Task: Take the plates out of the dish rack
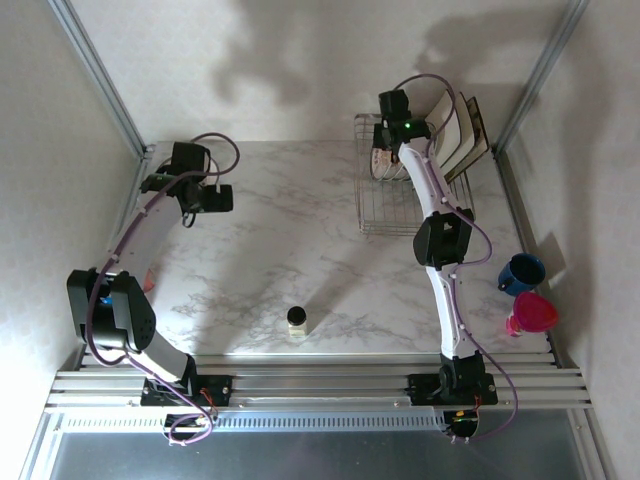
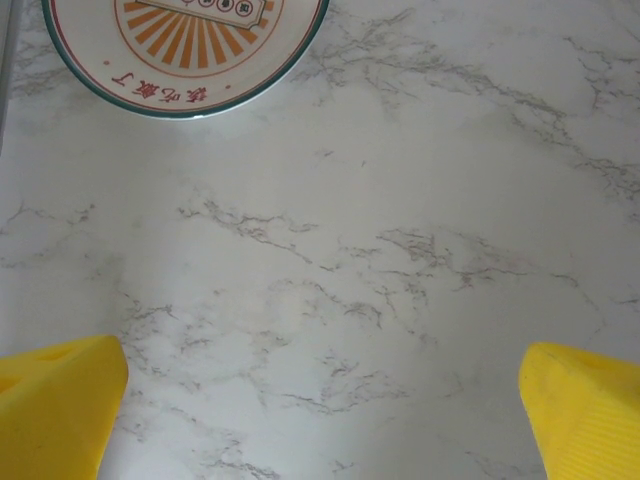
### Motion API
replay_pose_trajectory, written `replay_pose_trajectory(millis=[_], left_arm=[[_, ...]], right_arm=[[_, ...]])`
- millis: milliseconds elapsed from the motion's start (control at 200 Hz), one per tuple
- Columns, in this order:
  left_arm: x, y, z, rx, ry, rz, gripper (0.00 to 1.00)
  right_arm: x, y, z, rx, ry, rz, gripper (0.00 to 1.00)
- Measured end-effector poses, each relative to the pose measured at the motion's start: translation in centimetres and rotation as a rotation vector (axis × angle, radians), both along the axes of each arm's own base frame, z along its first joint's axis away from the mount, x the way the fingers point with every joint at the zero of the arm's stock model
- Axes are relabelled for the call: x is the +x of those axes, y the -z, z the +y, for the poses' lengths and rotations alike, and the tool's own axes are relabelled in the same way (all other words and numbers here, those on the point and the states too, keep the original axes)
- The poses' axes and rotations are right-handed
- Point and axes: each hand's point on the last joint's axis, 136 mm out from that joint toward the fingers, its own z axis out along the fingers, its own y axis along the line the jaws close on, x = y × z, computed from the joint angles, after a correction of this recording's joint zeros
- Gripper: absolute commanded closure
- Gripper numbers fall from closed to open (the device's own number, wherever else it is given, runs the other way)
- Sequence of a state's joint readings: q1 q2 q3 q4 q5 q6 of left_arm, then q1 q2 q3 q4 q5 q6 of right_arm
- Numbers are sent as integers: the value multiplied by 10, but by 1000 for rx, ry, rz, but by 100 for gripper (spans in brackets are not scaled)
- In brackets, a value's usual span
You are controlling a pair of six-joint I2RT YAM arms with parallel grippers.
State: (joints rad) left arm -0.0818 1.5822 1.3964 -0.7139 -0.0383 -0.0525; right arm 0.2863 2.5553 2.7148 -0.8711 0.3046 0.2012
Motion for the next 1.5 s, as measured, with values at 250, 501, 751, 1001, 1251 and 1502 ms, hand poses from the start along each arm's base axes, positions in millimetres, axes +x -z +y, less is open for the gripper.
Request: replay_pose_trajectory(millis=[250,501,751,1001,1251,1502], left_arm=[[-3,-7,0,-2,0,-15,0],[-7,-1,1,-2,-3,1,0],[-14,3,1,-4,-7,15,1],[-18,-1,1,-10,-16,4,0],[-20,5,2,-12,-19,12,1],[-18,2,1,-17,-20,-4,0]], right_arm=[[0,-1,-2,-10,21,-8,74],[0,0,-12,-57,65,-10,94],[0,1,-15,-53,80,-9,100],[-1,0,-14,-55,78,-11,100],[-11,-20,-14,-92,58,-15,100],[-33,-84,-22,-121,51,-86,100]])
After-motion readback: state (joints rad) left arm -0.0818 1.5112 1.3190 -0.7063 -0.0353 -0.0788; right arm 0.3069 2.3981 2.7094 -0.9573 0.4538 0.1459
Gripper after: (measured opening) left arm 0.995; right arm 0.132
